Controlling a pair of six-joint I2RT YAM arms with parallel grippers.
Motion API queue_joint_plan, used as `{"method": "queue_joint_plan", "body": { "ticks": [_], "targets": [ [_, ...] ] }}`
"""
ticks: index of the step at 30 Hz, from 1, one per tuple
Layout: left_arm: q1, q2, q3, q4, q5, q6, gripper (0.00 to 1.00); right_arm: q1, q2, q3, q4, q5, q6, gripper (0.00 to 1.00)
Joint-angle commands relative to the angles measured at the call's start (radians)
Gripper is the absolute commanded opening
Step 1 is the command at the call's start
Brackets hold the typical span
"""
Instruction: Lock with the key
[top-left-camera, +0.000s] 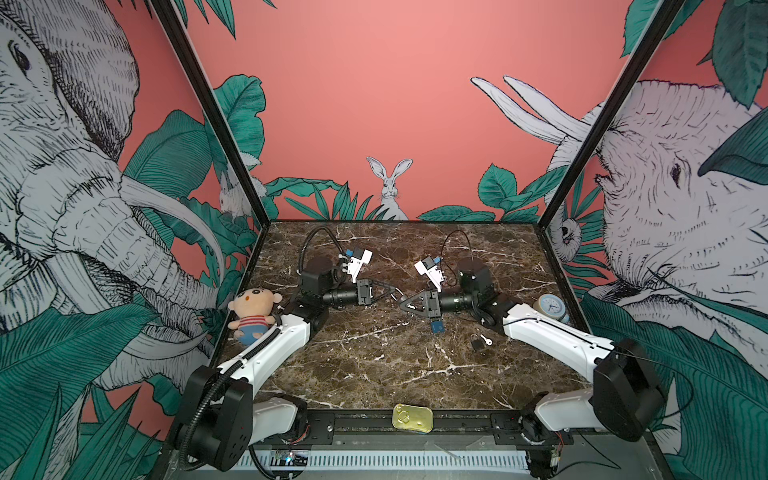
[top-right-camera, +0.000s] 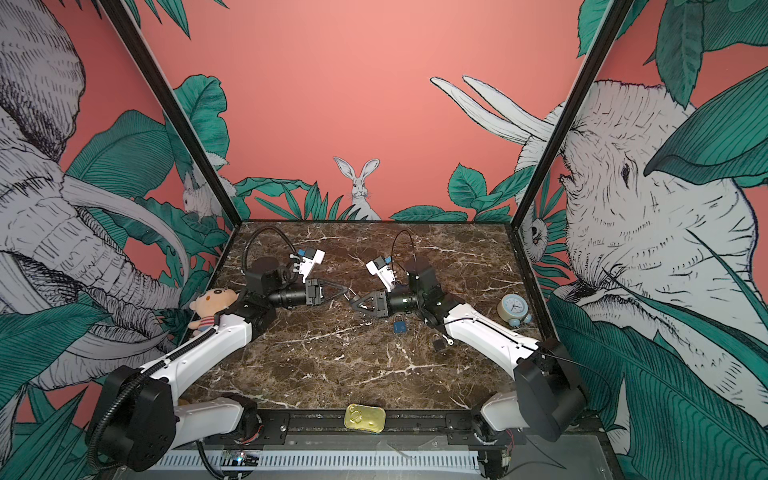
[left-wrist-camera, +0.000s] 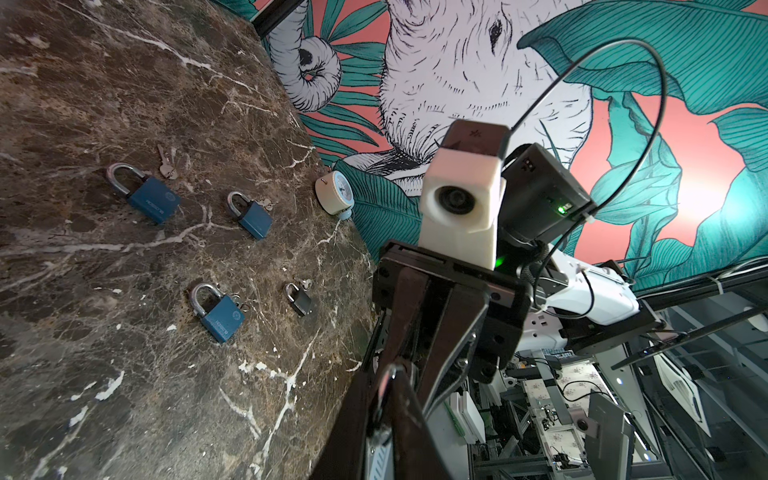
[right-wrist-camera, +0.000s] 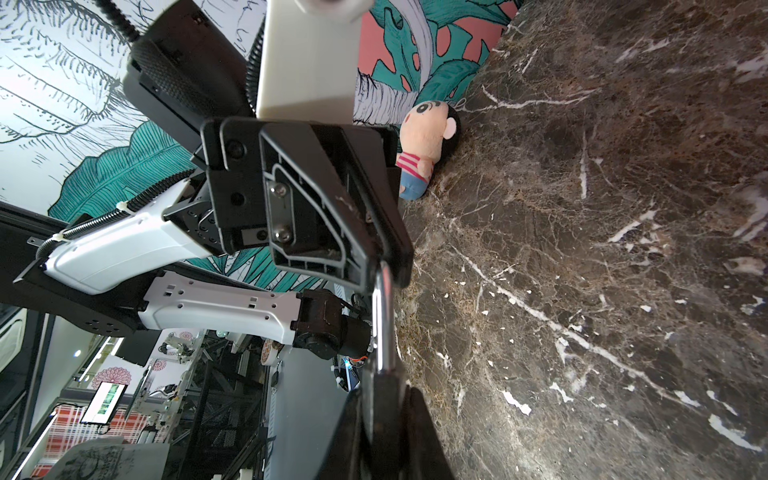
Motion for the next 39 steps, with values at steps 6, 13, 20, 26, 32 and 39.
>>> {"method": "queue_joint_plan", "body": {
  "ticks": [6,13,20,26,32,39],
  "targets": [
    [0.006,0.005,-0.016,0.019,0.013,0.012,0.05,-0.002,-0.009,0.028,0.106,-0.038,0.039,0.0],
    [0.005,0.019,-0.032,0.02,0.013,0.027,0.0,-0.001,-0.015,0.016,0.182,-0.061,0.106,0.0],
    [0.004,0.029,-0.059,0.045,0.004,0.032,0.0,-0.002,-0.019,0.005,0.256,-0.084,0.167,0.0],
    [-0.003,0.028,-0.067,0.064,0.0,0.018,0.0,-0.001,-0.019,0.006,0.256,-0.077,0.168,0.0],
    [-0.038,0.024,-0.071,0.059,-0.012,0.014,0.0,-0.001,-0.013,0.009,0.257,-0.068,0.167,0.0],
    [-0.082,0.004,-0.086,0.034,-0.022,0.015,0.0,-0.001,-0.013,0.014,0.25,-0.055,0.159,0.0]
  ]
}}
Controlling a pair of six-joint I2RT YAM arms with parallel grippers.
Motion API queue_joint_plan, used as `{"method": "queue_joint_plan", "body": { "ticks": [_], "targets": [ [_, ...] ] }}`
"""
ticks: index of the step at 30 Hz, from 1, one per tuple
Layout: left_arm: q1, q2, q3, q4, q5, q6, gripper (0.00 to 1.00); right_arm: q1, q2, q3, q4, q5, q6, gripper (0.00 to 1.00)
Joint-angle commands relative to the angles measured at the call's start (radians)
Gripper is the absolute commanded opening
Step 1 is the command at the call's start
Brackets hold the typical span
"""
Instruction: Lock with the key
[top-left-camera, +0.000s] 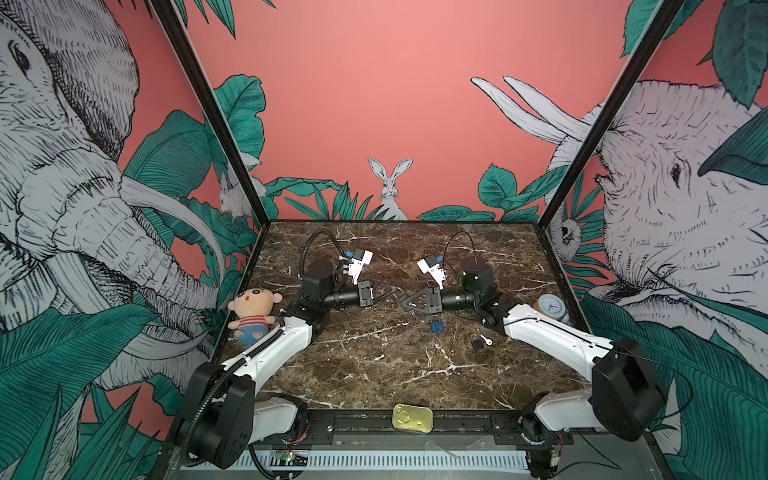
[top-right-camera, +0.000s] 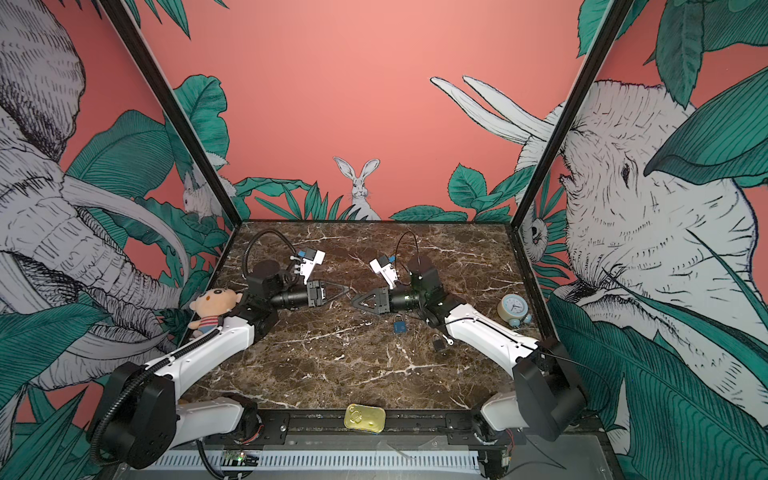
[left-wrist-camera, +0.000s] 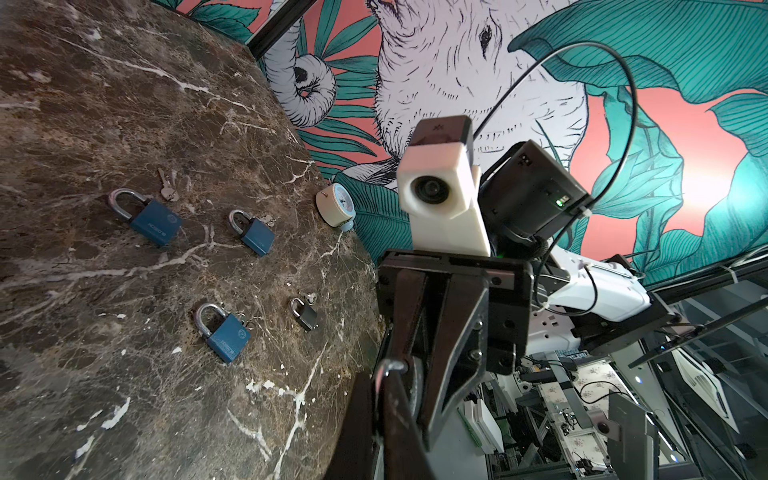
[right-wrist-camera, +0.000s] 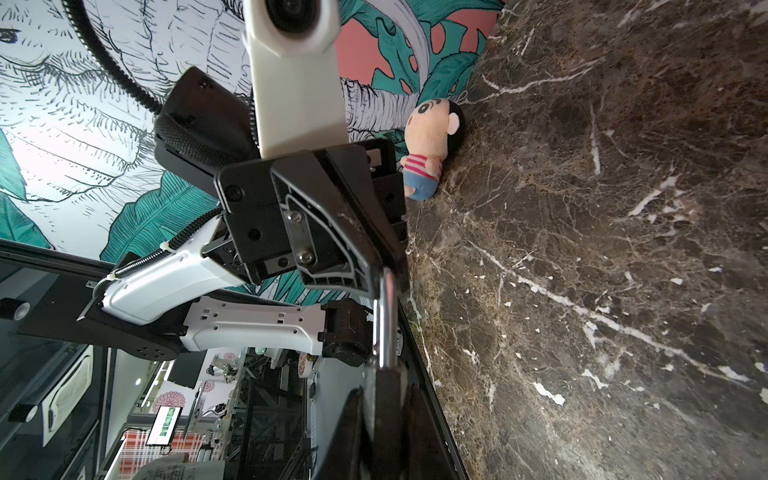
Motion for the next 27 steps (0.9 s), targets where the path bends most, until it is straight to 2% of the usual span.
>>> {"method": "queue_joint_plan", "body": {
  "ticks": [1,9,18,27],
  "targets": [
    [-0.055,-0.013,-0.042,-0.086,0.011,0.011,0.0,0.011,-0.012,0.032,0.19,-0.022,-0.016,0.0],
    [-0.084,-0.039,-0.071,-0.117,-0.004,0.019,0.0,0.011,-0.002,0.04,0.227,-0.03,0.013,0.0],
    [-0.101,-0.075,-0.068,-0.172,-0.009,0.017,0.0,0.013,-0.01,0.049,0.166,-0.003,-0.031,0.0],
    [-0.133,-0.107,-0.094,-0.185,-0.027,0.007,0.0,0.013,-0.006,0.052,0.197,-0.001,-0.012,0.0]
  ]
}}
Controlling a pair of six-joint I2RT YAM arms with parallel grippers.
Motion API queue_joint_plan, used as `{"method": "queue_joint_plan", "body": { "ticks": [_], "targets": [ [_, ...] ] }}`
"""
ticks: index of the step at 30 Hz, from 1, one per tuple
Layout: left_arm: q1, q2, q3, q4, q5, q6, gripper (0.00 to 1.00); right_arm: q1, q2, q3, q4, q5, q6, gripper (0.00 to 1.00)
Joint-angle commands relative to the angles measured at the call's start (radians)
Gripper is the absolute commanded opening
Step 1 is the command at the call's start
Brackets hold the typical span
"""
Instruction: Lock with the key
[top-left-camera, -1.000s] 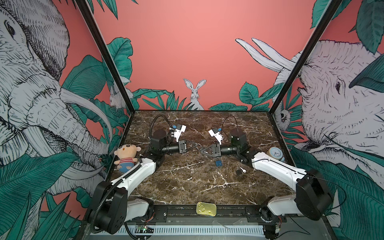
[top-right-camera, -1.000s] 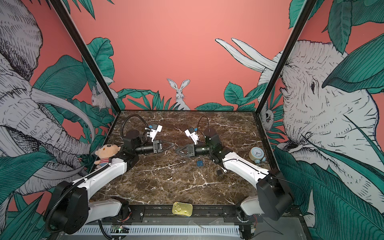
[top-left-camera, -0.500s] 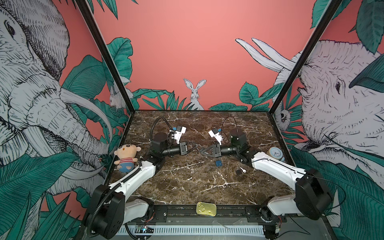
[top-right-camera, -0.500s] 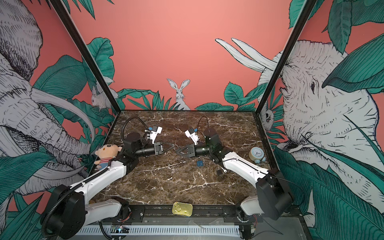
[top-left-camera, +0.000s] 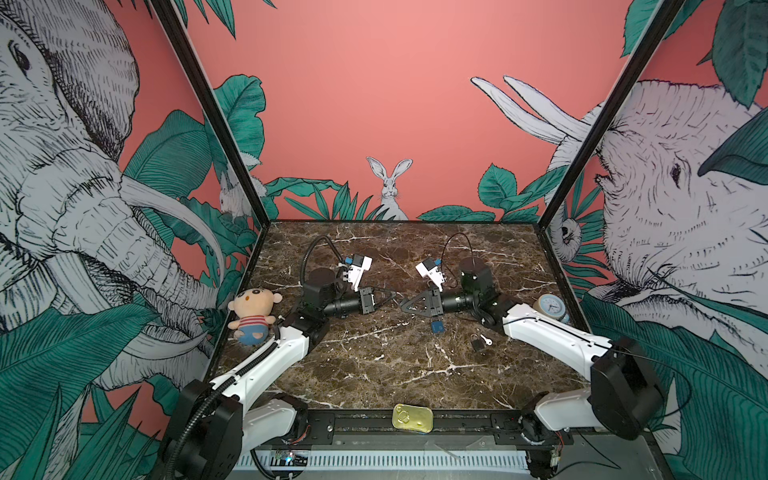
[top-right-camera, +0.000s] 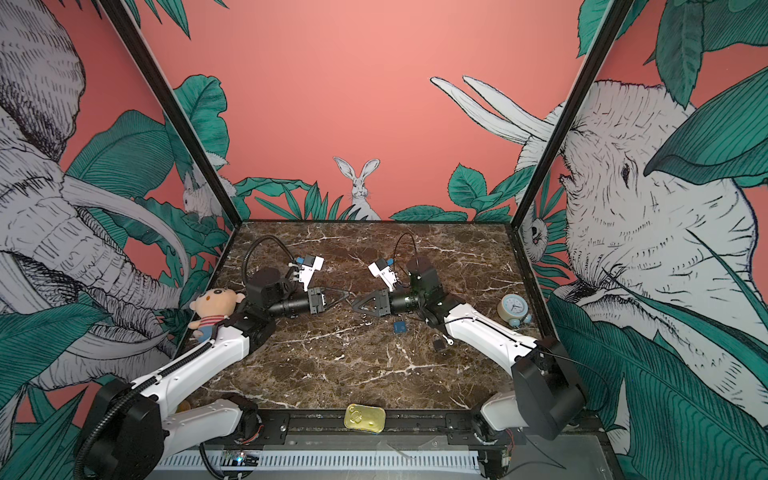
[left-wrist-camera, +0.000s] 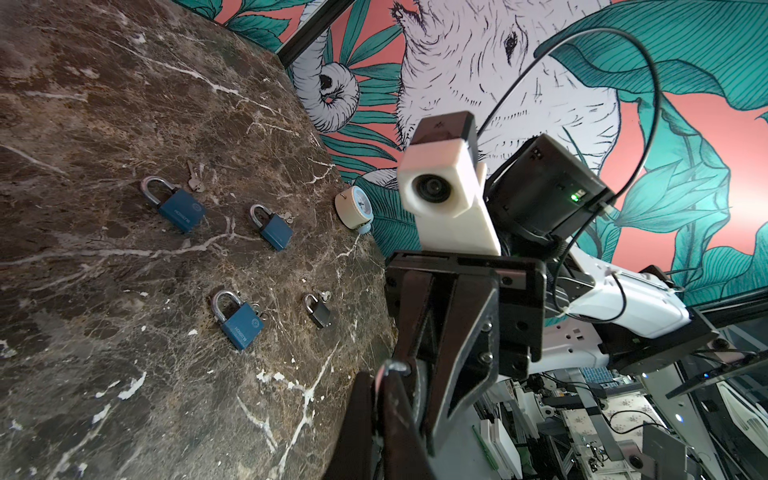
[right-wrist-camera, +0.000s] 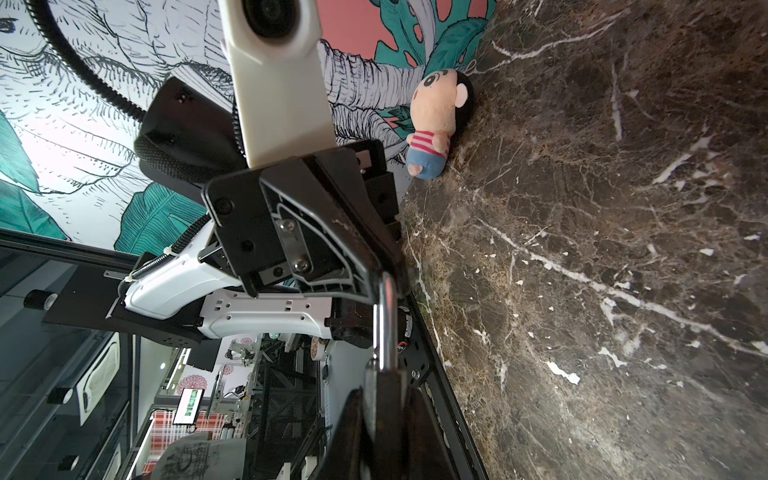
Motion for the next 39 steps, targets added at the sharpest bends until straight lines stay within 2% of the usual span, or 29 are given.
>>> {"method": "queue_joint_plan", "body": {
  "ticks": [1,18,25,29,39],
  "targets": [
    [-0.082,-0.008,-0.053,-0.089,0.104,-0.007,0.0,0.012,-0.014,0.052,0.23,0.037,-0.019,0.0],
    [-0.18,-0.027,-0.108,-0.005,0.051,-0.065,0.0,0.014,0.015,0.057,0.275,0.04,0.006,0.0],
    [-0.178,-0.043,-0.075,-0.1,0.005,0.005,0.0,0.014,0.015,0.039,0.242,0.049,-0.02,0.0],
    [-0.158,-0.035,-0.045,-0.098,0.006,0.019,0.0,0.015,0.013,0.023,0.192,0.055,-0.052,0.0],
    [-0.038,-0.034,0.018,0.01,0.08,-0.063,0.0,0.033,0.004,-0.021,0.144,0.085,-0.093,0.0]
  ]
}}
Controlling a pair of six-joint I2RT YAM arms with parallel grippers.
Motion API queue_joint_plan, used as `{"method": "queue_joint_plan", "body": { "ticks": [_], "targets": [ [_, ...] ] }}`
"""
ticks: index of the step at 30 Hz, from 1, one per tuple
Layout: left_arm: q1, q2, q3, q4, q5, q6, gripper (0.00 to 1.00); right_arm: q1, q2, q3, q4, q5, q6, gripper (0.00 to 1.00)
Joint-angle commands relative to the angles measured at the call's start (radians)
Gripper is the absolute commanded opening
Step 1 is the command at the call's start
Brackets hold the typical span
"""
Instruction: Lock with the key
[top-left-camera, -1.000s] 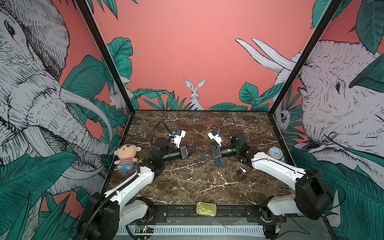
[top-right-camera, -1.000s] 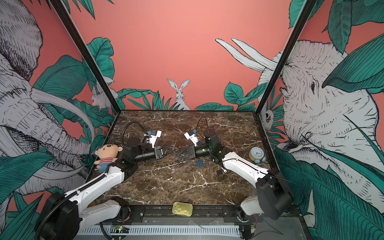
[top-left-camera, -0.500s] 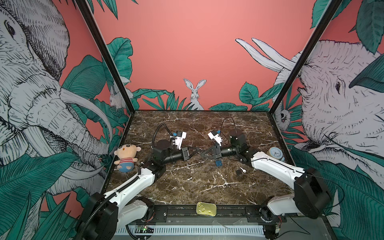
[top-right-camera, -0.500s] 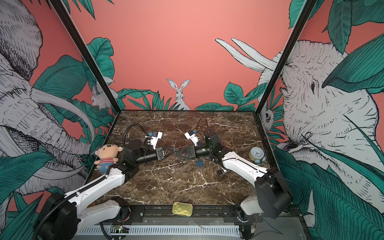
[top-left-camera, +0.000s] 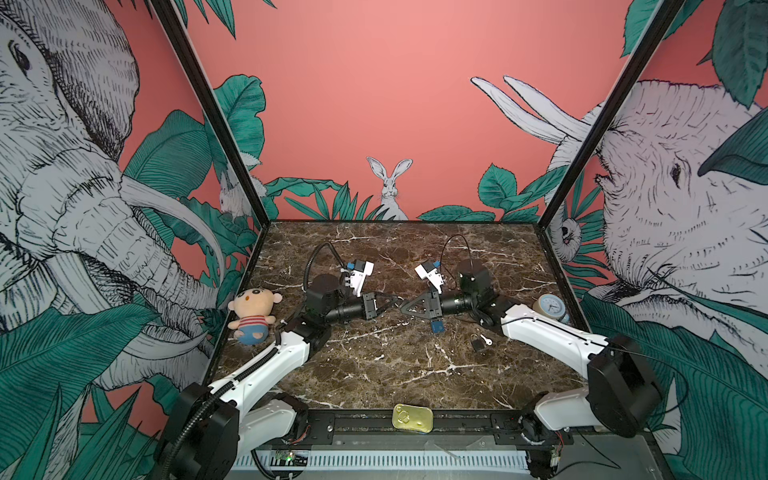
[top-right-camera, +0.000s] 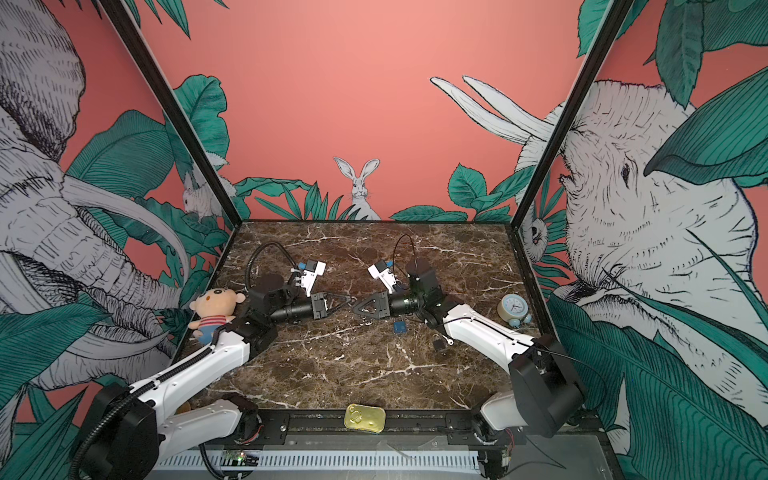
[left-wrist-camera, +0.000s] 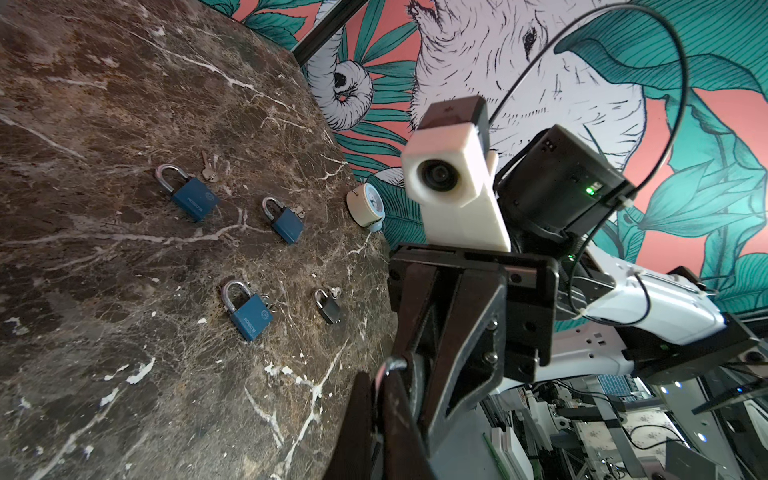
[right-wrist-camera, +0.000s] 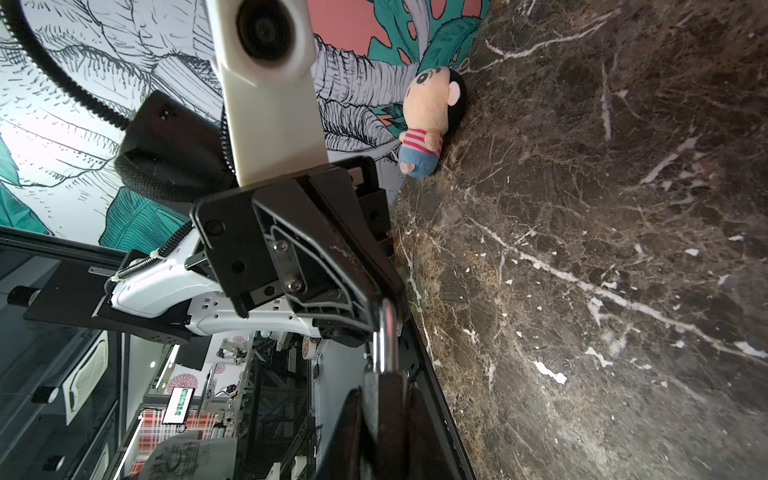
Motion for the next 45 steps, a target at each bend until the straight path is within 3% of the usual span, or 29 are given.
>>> {"method": "queue_joint_plan", "body": {
  "ticks": [1,14,20,25,30,39,42,44,45],
  "targets": [
    [-0.002,-0.012,0.055,0.009,0.141,-0.046,0.0,0.029,-0.009,-0.002,0.133,0.069,-0.05,0.0],
    [0.024,-0.019,0.064,0.023,0.138,-0.061,0.16,0.053,0.019,0.017,0.155,0.061,-0.037,0.0],
    [0.028,-0.014,0.066,0.028,0.149,-0.067,0.19,0.055,0.021,0.019,0.154,0.063,-0.037,0.0],
    [0.027,-0.02,0.052,0.025,0.159,-0.07,0.14,0.056,0.021,0.022,0.153,0.062,-0.035,0.0],
    [0.029,-0.03,0.041,0.012,0.159,-0.067,0.0,0.056,0.024,0.029,0.162,0.061,-0.028,0.0],
    [0.031,-0.033,0.034,0.013,0.123,-0.069,0.0,0.056,0.028,0.035,0.17,0.059,-0.017,0.0],
    [0.035,-0.038,0.023,0.019,0.078,-0.083,0.0,0.056,0.035,0.027,0.186,0.061,-0.005,0.12],
    [0.038,-0.044,0.011,0.032,0.039,-0.101,0.0,0.055,0.041,0.015,0.219,0.061,0.012,0.26],
    [0.04,-0.045,0.006,0.036,0.022,-0.109,0.0,0.052,0.042,0.009,0.23,0.061,0.019,0.27]
  ]
}}
